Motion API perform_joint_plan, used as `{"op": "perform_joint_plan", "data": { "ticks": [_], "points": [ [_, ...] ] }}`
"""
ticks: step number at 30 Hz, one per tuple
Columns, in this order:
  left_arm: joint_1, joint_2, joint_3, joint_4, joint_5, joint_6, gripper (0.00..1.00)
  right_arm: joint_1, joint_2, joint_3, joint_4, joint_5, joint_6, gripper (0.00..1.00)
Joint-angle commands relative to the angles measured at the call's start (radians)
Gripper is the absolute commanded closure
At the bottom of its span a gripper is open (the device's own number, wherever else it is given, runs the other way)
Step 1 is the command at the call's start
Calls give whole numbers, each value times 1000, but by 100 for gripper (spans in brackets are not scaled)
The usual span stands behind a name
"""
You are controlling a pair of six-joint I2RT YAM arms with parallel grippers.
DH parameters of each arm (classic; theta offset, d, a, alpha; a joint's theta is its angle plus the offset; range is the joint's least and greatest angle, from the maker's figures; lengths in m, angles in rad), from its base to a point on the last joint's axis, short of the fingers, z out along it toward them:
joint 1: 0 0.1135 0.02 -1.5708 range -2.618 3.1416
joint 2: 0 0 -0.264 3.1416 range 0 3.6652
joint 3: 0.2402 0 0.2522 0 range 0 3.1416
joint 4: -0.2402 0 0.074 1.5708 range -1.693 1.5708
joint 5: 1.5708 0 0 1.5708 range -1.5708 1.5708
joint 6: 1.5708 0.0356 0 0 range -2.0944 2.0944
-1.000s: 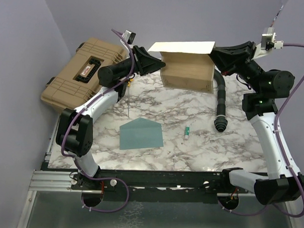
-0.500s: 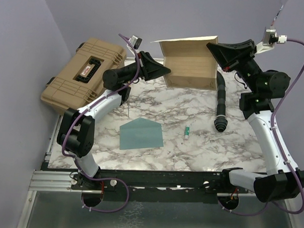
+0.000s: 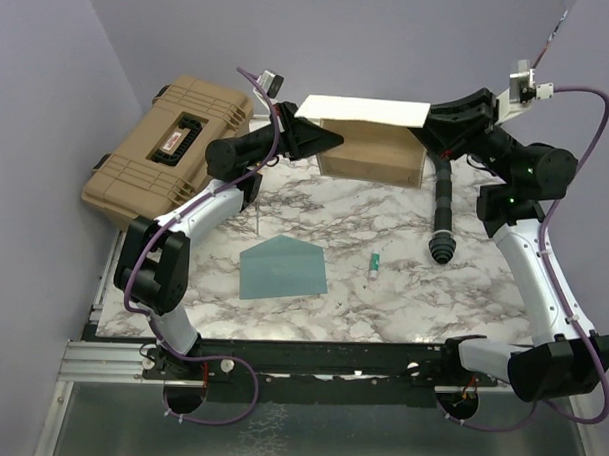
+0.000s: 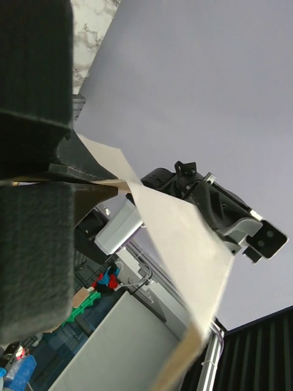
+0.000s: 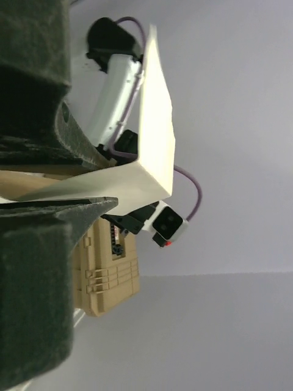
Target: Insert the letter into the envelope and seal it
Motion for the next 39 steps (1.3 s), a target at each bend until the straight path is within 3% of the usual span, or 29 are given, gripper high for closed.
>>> {"op": "perform_joint_plan", "data": {
  "ticks": [1,7,10,14,17,18,21,28,31,33,35,39],
  "points": [
    [-3,-10,10,35,-18,-20,100,1,-12,45,-117,-295,-289,74],
    [18,-8,-10,36,4,-20,100,1,-25,163,-622,-420,-683,65],
    [39,-2,-23,38,14,-16,100,1,-40,215,-864,-409,-840,52],
    [48,15,-16,42,17,-21,100,1,-60,238,-1038,-421,-969,34],
    [53,37,-2,45,19,-22,100,1,-66,280,-1239,-394,-1110,26],
    [68,65,13,55,31,-27,100,1,-61,329,-1431,-333,-1214,24],
    [92,92,26,99,40,-52,100,1,-44,402,-1569,-294,-1255,22],
    [119,189,51,291,29,-217,100,1,-25,403,-1513,-269,-1057,16],
    [125,204,63,299,50,-217,100,1,11,368,-1315,-238,-786,16],
    [128,196,50,285,67,-182,100,1,24,289,-1121,-131,-536,15],
    [128,199,46,269,81,-169,100,1,66,254,-1044,-104,-379,14],
    [128,190,35,291,116,-173,100,1,166,279,-1102,-57,-364,14]
  ]
}}
